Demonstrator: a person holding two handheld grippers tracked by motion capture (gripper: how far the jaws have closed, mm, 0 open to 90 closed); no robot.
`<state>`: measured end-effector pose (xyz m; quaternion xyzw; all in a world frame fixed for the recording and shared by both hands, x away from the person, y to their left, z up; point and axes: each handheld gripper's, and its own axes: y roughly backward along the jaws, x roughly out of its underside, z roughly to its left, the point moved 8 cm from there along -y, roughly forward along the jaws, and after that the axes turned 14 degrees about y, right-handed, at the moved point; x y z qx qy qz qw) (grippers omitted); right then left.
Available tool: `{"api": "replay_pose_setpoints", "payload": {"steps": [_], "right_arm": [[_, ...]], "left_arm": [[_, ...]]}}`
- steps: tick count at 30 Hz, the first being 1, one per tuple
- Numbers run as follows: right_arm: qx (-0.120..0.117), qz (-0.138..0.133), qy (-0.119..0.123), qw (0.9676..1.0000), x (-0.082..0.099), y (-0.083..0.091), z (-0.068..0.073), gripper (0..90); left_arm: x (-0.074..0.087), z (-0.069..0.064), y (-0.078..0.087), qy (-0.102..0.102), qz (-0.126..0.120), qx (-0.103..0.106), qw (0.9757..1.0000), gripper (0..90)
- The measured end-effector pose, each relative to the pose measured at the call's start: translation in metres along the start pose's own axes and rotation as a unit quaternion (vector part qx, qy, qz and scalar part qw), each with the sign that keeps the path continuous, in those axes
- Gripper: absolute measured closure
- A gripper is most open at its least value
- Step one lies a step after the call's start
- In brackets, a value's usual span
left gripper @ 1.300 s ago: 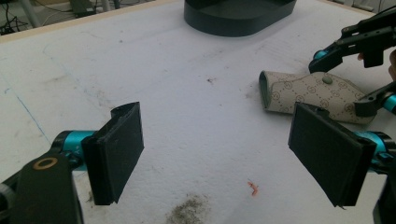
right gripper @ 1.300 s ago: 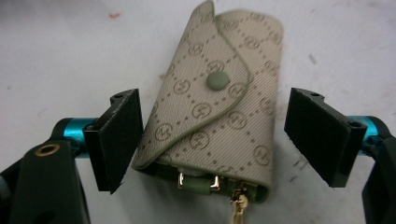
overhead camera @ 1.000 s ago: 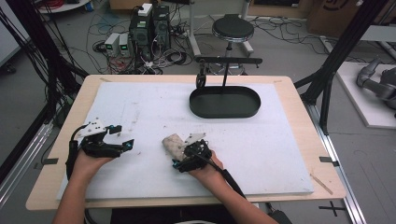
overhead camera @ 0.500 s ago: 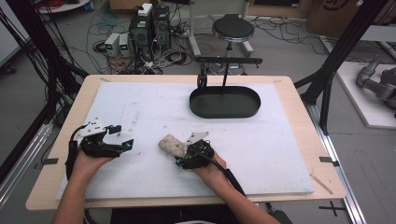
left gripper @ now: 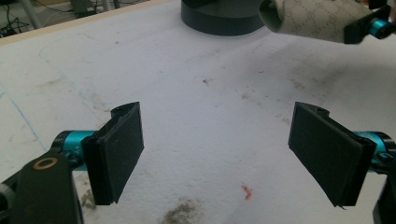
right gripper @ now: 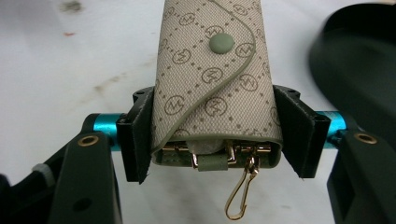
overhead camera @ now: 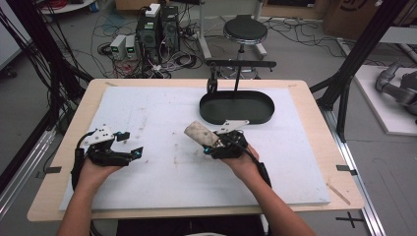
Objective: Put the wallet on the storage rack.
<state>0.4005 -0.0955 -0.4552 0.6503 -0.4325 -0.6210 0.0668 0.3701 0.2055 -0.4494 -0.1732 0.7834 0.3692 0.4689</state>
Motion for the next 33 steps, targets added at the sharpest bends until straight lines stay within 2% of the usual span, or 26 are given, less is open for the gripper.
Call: {"api": "replay_pose_setpoints", "payload": {"steps": [3, 4, 5, 6, 10, 12, 13, 15, 17, 22, 23, 29, 30, 31, 33], "right_arm": [[0.011, -0.002, 0.008, 0.9999, 0.001, 0.008, -0.018, 36.3], [0.011, -0.002, 0.008, 0.9999, 0.001, 0.008, -0.018, 36.3], [0.016, -0.004, 0.009, 0.9998, 0.001, 0.010, -0.024, 36.3], [0.022, -0.002, 0.008, 0.9997, 0.003, 0.015, -0.036, 36.3], [0.033, -0.001, 0.004, 0.9994, 0.007, 0.023, -0.058, 36.3], [0.034, 0.004, 0.005, 0.9994, 0.008, 0.024, -0.064, 36.3], [0.042, 0.011, 0.009, 0.9990, 0.010, 0.025, -0.074, 36.3], [0.045, 0.012, 0.010, 0.9989, 0.011, 0.026, -0.079, 36.3], [0.052, 0.025, 0.014, 0.9982, 0.013, 0.026, -0.093, 36.3], [0.059, 0.030, 0.014, 0.9977, 0.013, 0.023, -0.111, 36.3], [0.059, 0.030, 0.014, 0.9977, 0.013, 0.023, -0.111, 36.3], [0.064, 0.044, 0.005, 0.9970, 0.017, 0.014, -0.131, 36.3], [0.064, 0.044, 0.005, 0.9970, 0.017, 0.014, -0.131, 36.3], [0.066, 0.047, 0.000, 0.9968, 0.019, 0.012, -0.137, 36.3], [0.066, 0.050, -0.001, 0.9966, 0.020, 0.011, -0.140, 36.3]], "left_arm": [[0.000, 0.000, -0.001, 0.002, 0.000, 0.001, 1.0000, 18.0], [0.000, 0.000, -0.001, 0.002, 0.000, 0.001, 1.0000, 18.0], [0.001, 0.000, -0.001, 0.003, -0.001, 0.001, 1.0000, 18.1], [0.001, 0.000, -0.001, 0.003, -0.001, 0.001, 1.0000, 18.0], [0.001, -0.001, -0.002, 0.004, -0.001, 0.001, 1.0000, 18.1], [0.002, -0.001, -0.003, 0.004, 0.000, 0.000, 1.0000, 18.1], [0.002, -0.001, -0.004, 0.004, 0.002, 0.001, 1.0000, 18.1], [0.002, -0.001, -0.004, 0.003, 0.002, 0.000, 1.0000, 18.0], [0.002, -0.002, -0.005, 0.003, 0.002, 0.001, 1.0000, 18.1], [0.002, -0.002, -0.005, 0.003, 0.003, 0.001, 1.0000, 18.1], [0.003, -0.002, -0.005, 0.002, 0.004, 0.000, 1.0000, 18.1], [0.003, -0.002, -0.006, 0.002, 0.005, 0.000, 1.0000, 18.0], [0.003, -0.002, -0.006, 0.002, 0.005, 0.000, 1.0000, 18.1], [0.003, -0.002, -0.006, 0.001, 0.006, -0.002, 1.0000, 18.1], [0.003, -0.002, -0.006, 0.003, 0.006, -0.002, 1.0000, 18.1]]}}
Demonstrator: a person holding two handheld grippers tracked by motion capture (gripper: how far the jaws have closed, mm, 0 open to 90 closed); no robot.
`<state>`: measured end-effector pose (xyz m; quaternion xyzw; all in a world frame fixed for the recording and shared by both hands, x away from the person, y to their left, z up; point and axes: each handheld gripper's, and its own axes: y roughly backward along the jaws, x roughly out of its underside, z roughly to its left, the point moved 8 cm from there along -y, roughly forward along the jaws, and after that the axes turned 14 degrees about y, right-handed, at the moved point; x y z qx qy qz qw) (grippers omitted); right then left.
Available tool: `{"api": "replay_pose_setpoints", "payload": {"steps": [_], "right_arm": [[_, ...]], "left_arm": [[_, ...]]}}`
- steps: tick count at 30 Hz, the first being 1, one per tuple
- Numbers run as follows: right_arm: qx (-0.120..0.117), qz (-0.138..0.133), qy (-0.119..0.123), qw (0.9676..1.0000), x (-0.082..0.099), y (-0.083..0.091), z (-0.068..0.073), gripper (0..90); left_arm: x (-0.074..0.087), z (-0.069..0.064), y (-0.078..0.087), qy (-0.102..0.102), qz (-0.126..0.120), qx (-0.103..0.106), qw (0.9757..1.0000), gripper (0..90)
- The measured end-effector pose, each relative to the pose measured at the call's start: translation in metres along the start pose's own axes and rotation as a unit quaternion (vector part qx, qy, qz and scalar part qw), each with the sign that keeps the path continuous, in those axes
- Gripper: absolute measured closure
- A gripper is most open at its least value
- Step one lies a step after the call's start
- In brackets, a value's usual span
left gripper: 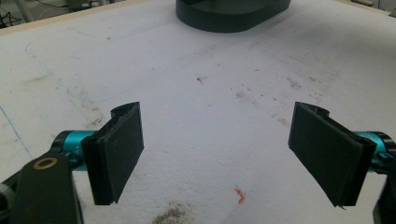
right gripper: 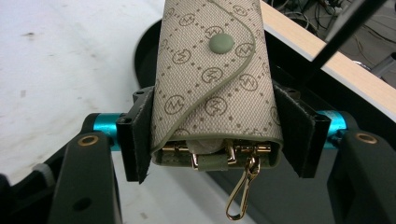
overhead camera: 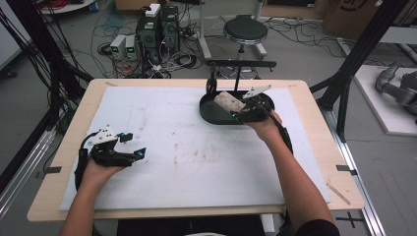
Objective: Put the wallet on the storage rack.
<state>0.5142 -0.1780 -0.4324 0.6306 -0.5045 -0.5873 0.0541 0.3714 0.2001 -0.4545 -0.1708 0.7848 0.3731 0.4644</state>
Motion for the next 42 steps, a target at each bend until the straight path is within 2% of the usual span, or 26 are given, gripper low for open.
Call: {"api": "replay_pose_setpoints", "payload": {"steps": [5, 6, 10, 19, 28, 33, 37, 41, 42], "right_arm": [[0.001, 0.018, -0.009, 0.9998, 0.008, -0.011, -0.014, 36.2], [0.007, 0.020, -0.007, 0.9998, 0.010, -0.012, -0.017, 36.2], [0.007, 0.023, -0.014, 0.9996, 0.017, -0.018, -0.023, 36.2], [0.015, 0.034, -0.026, 0.9990, 0.028, -0.029, -0.032, 36.3], [0.021, 0.068, -0.035, 0.9968, 0.038, -0.047, -0.043, 36.2], [0.015, 0.075, -0.034, 0.9965, 0.038, -0.053, -0.041, 36.2], [0.006, 0.093, -0.026, 0.9953, 0.044, -0.060, -0.038, 36.2], [0.002, 0.097, -0.035, 0.9947, 0.046, -0.060, -0.039, 36.1], [-0.003, 0.106, -0.039, 0.9936, 0.049, -0.062, -0.038, 35.7]], "left_arm": [[0.001, 0.000, 0.000, -0.002, 0.002, 0.002, 1.0000, 17.9], [0.000, 0.000, 0.000, -0.003, 0.002, 0.003, 1.0000, 17.9], [0.000, -0.001, 0.000, -0.004, 0.002, 0.002, 1.0000, 17.9], [0.001, -0.001, -0.002, -0.008, 0.006, -0.002, 0.9999, 17.9], [0.003, 0.000, -0.003, -0.009, 0.011, -0.006, 0.9999, 17.9], [0.003, 0.001, -0.003, -0.007, 0.010, -0.008, 0.9999, 17.9], [0.004, 0.001, -0.004, -0.008, 0.013, -0.007, 0.9999, 17.9], [0.004, 0.001, -0.005, -0.007, 0.015, -0.007, 0.9998, 17.9], [0.004, 0.001, -0.005, -0.008, 0.015, -0.006, 0.9998, 17.9]]}}
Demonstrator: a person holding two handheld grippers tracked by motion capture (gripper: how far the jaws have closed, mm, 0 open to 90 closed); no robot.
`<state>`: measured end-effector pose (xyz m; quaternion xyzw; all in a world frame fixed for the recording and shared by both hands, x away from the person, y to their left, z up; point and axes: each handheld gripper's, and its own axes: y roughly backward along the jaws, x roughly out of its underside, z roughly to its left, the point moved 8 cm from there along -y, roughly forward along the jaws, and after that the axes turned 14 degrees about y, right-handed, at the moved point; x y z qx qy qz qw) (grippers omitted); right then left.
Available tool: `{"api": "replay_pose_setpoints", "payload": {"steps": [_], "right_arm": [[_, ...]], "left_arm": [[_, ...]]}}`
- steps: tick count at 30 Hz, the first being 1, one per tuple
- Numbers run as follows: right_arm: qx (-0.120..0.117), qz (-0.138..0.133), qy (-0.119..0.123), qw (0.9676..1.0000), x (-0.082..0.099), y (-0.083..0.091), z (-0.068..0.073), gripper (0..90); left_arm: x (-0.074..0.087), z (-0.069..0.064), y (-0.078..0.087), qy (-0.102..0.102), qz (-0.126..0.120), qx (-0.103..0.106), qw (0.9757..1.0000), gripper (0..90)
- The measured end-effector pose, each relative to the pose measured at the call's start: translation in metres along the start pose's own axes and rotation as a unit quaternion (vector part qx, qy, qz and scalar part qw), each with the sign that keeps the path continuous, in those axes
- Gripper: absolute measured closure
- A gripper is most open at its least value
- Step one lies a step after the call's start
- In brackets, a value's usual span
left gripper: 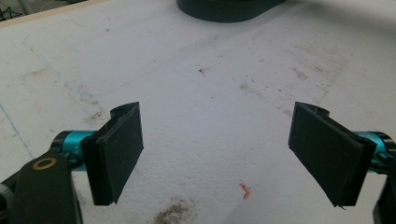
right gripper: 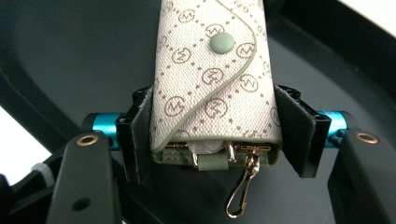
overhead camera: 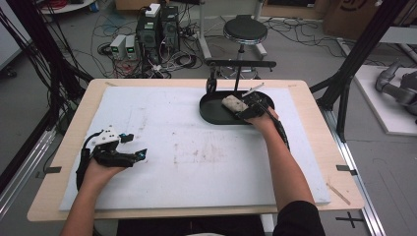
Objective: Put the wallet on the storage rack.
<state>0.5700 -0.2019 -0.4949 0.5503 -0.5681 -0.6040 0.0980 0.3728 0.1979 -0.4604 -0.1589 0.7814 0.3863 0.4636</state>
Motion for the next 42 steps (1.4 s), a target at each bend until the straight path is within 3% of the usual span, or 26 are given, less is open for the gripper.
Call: {"api": "replay_pose_setpoints", "payload": {"steps": [6, 12, 19, 26, 32, 35, 37, 38, 42], "right_arm": [[0.002, 0.007, -0.004, 1.0000, 0.002, -0.001, -0.001, 33.0], [0.014, -0.023, -0.026, 0.9993, -0.005, 0.012, -0.004, 24.4], [0.008, -0.038, -0.027, 0.9989, -0.009, 0.027, -0.001, 21.8], [0.008, -0.059, -0.034, 0.9976, -0.007, 0.051, 0.009, 21.4], [0.005, -0.053, -0.049, 0.9973, -0.001, 0.070, 0.014, 20.1], [0.013, -0.082, -0.045, 0.9956, 0.000, 0.082, 0.020, 20.2], [0.012, -0.084, -0.045, 0.9954, 0.001, 0.084, 0.022, 20.1], [-0.001, -0.071, -0.051, 0.9962, 0.007, 0.088, 0.028, 19.9], [0.003, -0.100, -0.045, 0.9939, 0.013, 0.100, 0.040, 19.9]], "left_arm": [[0.001, 0.000, -0.001, 0.001, 0.004, -0.001, 1.0000, 17.9], [0.002, 0.000, -0.002, 0.000, 0.007, 0.000, 1.0000, 17.9], [0.002, 0.002, -0.003, 0.001, 0.008, -0.002, 1.0000, 17.9], [-0.003, -0.002, -0.007, -0.005, 0.005, 0.005, 1.0000, 17.9], [-0.009, -0.005, -0.010, -0.007, -0.001, 0.006, 1.0000, 17.9], [-0.012, -0.006, -0.012, -0.009, -0.003, 0.008, 0.9999, 17.9], [-0.014, -0.007, -0.013, -0.009, -0.005, 0.010, 0.9999, 17.9], [-0.015, -0.009, -0.015, -0.010, -0.006, 0.012, 0.9999, 17.9], [-0.017, -0.010, -0.016, -0.011, -0.010, 0.016, 0.9998, 17.9]]}}
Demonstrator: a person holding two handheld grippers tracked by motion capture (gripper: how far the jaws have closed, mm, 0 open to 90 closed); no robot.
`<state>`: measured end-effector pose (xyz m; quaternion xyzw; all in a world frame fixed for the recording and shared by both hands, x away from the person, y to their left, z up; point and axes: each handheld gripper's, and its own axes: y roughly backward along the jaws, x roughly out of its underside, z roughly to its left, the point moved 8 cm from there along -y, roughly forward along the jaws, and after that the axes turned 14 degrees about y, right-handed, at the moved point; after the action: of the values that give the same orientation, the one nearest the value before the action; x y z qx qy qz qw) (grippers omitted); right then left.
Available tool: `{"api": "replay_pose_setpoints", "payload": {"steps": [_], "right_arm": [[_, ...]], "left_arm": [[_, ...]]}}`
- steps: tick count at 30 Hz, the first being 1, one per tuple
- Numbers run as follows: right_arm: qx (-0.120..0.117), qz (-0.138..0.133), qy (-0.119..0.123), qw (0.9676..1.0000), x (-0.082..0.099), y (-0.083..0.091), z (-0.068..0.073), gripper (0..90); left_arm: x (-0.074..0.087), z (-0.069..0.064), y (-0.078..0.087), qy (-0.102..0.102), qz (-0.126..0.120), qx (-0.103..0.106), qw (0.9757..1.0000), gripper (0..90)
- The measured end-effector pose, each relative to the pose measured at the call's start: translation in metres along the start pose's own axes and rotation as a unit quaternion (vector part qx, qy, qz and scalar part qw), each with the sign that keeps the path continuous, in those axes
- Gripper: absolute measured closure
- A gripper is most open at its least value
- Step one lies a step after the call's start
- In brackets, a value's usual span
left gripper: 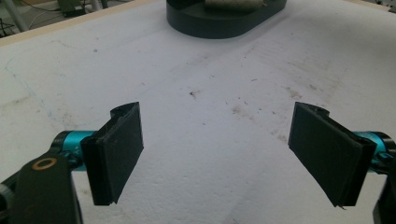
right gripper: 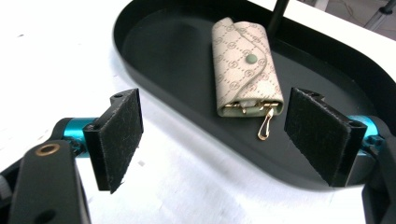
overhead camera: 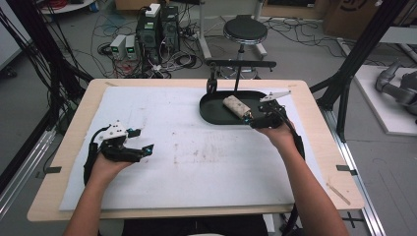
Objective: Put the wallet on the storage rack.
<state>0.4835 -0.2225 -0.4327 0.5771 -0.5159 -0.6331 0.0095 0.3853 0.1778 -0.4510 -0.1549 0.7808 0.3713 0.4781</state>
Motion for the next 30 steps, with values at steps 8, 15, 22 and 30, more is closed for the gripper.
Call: {"api": "replay_pose_setpoints", "payload": {"steps": [8, 15, 22, 30], "right_arm": [[-0.007, -0.041, -0.005, 0.9991, 0.019, 0.019, 0.021, 19.9], [-0.005, -0.074, 0.001, 0.9973, 0.033, 0.032, 0.040, 19.9], [-0.001, -0.095, -0.011, 0.9954, 0.051, 0.035, 0.051, 19.9], [0.012, -0.110, -0.018, 0.9937, 0.069, 0.041, 0.054, 19.9]], "left_arm": [[-0.003, 0.000, -0.003, 0.002, -0.007, 0.001, 1.0000, 17.9], [-0.004, -0.001, -0.006, 0.004, -0.010, 0.004, 0.9999, 17.9], [-0.002, -0.003, -0.009, 0.007, -0.012, 0.005, 0.9999, 17.9], [0.001, -0.007, -0.014, 0.004, -0.006, 0.004, 1.0000, 17.9]]}}
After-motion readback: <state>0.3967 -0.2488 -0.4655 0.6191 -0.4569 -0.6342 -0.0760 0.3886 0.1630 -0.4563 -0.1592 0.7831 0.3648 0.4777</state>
